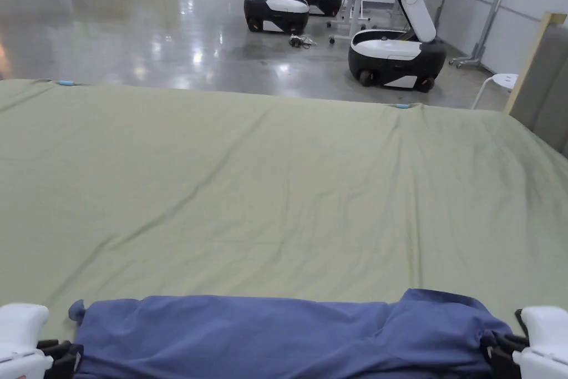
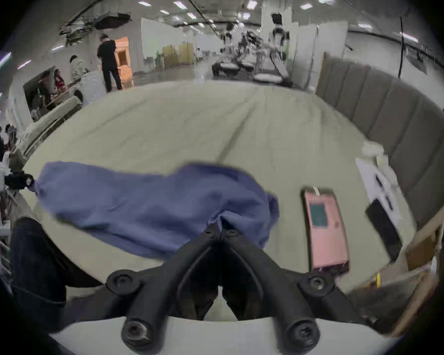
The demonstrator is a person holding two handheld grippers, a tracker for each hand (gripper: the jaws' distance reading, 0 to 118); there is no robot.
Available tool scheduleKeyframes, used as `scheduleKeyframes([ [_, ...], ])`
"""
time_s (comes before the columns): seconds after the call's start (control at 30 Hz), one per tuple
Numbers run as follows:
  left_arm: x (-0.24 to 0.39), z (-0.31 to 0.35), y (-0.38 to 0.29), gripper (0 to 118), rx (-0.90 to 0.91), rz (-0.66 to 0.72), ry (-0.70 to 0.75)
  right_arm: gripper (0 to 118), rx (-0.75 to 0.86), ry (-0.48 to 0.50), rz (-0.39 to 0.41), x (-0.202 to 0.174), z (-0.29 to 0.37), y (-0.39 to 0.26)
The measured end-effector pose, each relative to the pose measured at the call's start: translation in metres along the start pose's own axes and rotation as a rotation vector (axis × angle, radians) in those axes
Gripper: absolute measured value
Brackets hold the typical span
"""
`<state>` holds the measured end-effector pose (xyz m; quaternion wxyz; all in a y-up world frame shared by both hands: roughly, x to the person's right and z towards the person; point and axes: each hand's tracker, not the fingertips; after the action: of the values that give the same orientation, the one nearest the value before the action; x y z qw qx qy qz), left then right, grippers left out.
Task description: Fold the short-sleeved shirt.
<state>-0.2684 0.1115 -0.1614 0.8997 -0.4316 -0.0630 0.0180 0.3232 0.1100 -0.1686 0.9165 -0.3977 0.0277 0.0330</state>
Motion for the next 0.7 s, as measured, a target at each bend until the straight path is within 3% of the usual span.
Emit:
scheduleKeyframes([
  [0.07, 0.0, -0.004, -0.005, 4, 0.025, 0.031, 0.023, 6, 0.01, 0.004, -0.056, 0.004, -0.008, -0.009],
  [0.1, 0.002, -0.004, -0.004, 7, 0.051, 0.039, 0.048, 15, 0.023, 0.005, -0.078, 0.004, -0.006, -0.009],
  [0.13, 0.005, 0.001, -0.001, 36, 0.081, 0.041, 0.05, 47, 0.051, -0.003, -0.095, 0.003, 0.0, -0.007],
  [0.17, 0.011, 0.008, 0.002, 79, 0.118, 0.045, 0.055, 76, 0.092, -0.043, -0.103, 0.001, 0.009, -0.002],
  [0.2, 0.016, 0.016, 0.006, 111, 0.165, 0.037, 0.049, 96, 0.129, -0.063, -0.099, -0.002, 0.018, 0.005],
  [0.23, 0.026, 0.026, 0.01, 113, 0.22, 0.015, 0.033, 98, 0.18, -0.046, -0.094, -0.007, 0.03, 0.012],
  [0.33, 0.054, 0.059, 0.025, 112, 0.46, -0.02, 0.058, 98, 0.426, 0.03, -0.098, -0.031, 0.071, 0.031],
  [0.4, 0.071, 0.073, 0.035, 111, 0.59, -0.019, 0.058, 97, 0.568, 0.022, -0.07, -0.05, 0.091, 0.04],
  [0.5, 0.09, 0.085, 0.048, 100, 0.631, -0.014, 0.064, 89, 0.671, 0.018, -0.022, -0.075, 0.11, 0.05],
  [0.53, 0.095, 0.089, 0.051, 79, 0.653, -0.026, 0.07, 69, 0.694, 0.012, -0.011, -0.082, 0.113, 0.051],
  [0.6, 0.103, 0.093, 0.057, 15, 0.647, -0.044, 0.099, 14, 0.707, -0.018, 0.012, -0.092, 0.113, 0.051],
  [0.63, 0.102, 0.092, 0.058, 5, 0.641, -0.047, 0.093, 5, 0.71, -0.02, 0.021, -0.095, 0.113, 0.05],
  [0.7, 0.094, 0.095, 0.059, 5, 0.596, -0.019, 0.009, 5, 0.686, 0.037, 0.026, -0.097, 0.114, 0.052],
])
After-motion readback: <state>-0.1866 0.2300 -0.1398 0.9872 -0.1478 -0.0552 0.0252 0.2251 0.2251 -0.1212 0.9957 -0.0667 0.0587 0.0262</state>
